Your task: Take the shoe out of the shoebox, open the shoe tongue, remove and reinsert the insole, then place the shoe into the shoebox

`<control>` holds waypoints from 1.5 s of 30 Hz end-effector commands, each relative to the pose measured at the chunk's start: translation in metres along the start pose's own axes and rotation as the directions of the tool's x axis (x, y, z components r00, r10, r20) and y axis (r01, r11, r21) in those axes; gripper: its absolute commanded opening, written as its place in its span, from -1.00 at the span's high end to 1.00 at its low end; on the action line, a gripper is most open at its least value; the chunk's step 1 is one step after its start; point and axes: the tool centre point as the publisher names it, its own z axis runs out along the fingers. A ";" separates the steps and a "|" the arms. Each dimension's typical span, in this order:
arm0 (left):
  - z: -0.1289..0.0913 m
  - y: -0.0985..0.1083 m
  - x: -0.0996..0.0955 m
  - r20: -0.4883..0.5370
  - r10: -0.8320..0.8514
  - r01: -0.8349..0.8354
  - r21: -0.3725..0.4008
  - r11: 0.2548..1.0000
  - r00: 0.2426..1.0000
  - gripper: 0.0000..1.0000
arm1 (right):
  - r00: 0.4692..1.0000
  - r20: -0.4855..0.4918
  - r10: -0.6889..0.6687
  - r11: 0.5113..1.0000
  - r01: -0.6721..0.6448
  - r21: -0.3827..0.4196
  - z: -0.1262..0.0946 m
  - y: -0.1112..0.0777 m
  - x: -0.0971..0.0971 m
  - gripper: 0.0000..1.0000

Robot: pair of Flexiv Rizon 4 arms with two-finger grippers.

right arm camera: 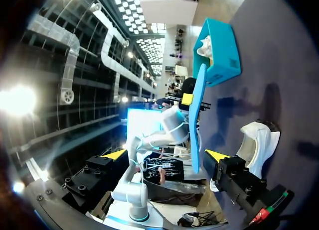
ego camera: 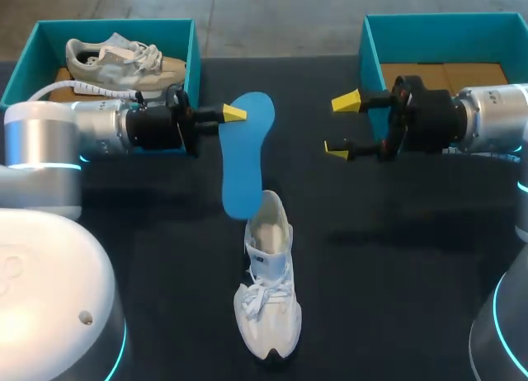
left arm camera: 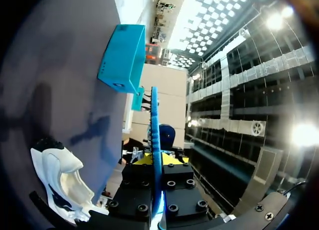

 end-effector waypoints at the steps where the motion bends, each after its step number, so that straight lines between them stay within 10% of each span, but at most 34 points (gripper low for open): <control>1: 0.001 0.006 0.002 0.006 0.014 -0.014 0.016 1.000 1.000 1.00 | 1.000 0.000 0.000 1.000 0.000 -0.002 0.001 -0.001 0.000 -1.00; 27: 0.001 0.006 0.002 0.009 -0.005 0.005 0.013 1.000 1.000 1.00 | 1.000 0.000 0.000 1.000 0.000 -0.002 0.001 -0.001 0.000 -1.00; 45: 0.001 0.006 0.002 0.009 -0.005 0.005 0.013 1.000 1.000 1.00 | 0.843 0.535 0.052 0.988 -0.120 0.093 0.004 -0.023 0.051 -1.00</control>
